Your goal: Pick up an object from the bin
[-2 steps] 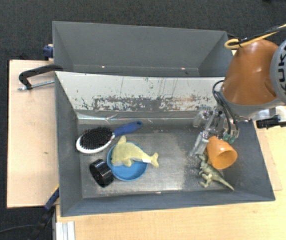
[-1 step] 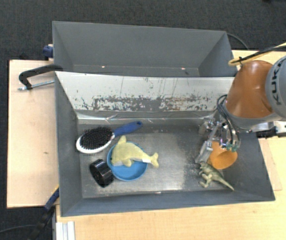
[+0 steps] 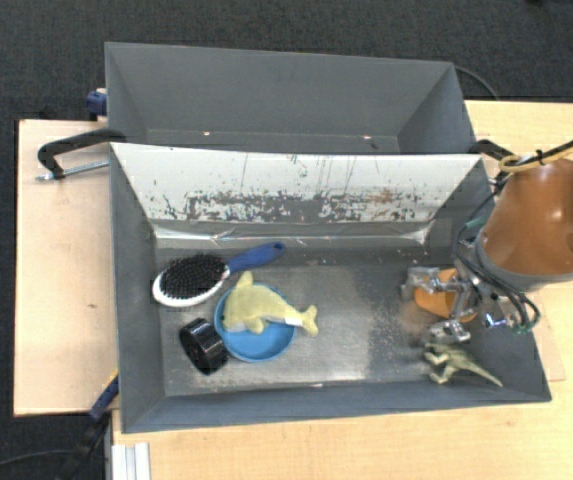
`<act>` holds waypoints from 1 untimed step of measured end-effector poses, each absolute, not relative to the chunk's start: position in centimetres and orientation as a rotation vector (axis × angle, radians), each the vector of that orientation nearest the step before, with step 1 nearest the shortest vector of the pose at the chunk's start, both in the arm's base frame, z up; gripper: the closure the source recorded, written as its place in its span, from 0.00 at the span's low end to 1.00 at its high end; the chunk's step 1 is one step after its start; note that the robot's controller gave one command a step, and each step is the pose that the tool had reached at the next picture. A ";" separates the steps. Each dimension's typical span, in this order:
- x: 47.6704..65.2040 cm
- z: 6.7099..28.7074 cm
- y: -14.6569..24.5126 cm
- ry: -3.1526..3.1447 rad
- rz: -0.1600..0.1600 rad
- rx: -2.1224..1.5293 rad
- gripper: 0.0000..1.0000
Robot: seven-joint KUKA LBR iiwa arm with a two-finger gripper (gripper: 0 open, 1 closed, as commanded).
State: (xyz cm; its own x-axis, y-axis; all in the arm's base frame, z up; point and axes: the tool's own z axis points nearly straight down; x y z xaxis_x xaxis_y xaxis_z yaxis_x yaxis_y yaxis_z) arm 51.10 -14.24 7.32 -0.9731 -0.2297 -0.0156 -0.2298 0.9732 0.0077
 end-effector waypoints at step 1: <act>56.6 7.1 -14.6 3.111 0.005 -0.374 0.00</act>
Offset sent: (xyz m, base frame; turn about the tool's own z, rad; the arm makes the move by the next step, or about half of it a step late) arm 0.0514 -0.0077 -0.0032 -0.0064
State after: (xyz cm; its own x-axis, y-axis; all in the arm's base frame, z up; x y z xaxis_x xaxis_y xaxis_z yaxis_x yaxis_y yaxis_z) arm 56.64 -14.61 7.15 -0.9715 -0.2367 -0.0089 -0.2368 0.9716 0.0024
